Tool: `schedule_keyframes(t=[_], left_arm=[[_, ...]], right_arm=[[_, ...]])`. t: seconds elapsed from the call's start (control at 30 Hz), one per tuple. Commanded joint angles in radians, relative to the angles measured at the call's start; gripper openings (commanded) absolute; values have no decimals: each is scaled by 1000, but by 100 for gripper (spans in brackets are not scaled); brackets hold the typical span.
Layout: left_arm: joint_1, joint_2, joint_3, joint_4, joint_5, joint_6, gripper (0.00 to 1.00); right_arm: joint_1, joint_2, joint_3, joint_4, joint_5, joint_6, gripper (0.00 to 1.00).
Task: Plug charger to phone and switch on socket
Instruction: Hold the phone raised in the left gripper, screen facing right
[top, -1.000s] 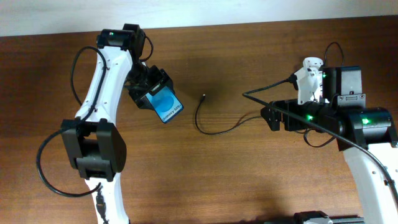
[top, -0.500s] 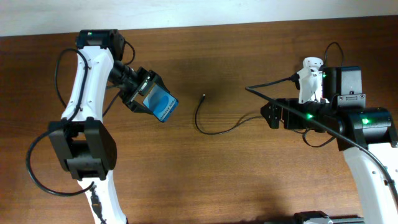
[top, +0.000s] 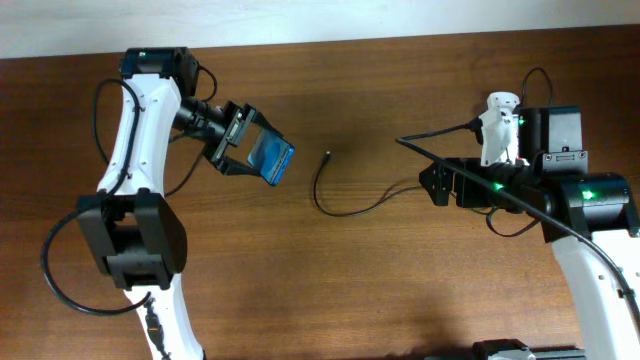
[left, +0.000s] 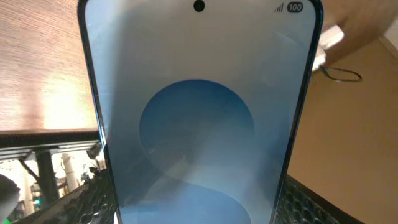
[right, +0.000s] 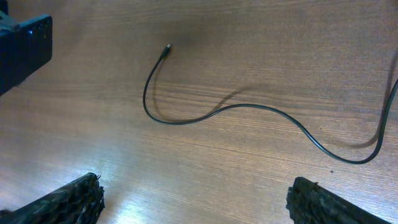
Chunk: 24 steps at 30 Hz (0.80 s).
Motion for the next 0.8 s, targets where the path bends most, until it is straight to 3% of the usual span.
schedule_keyframes(t=[0.0, 0.77], left_arm=[[11, -5, 28, -5, 120, -10, 0], [41, -5, 28, -5, 161, -10, 0]], right_arm=[[7, 4, 22, -4, -9, 8, 99], [7, 4, 22, -4, -9, 8, 99]])
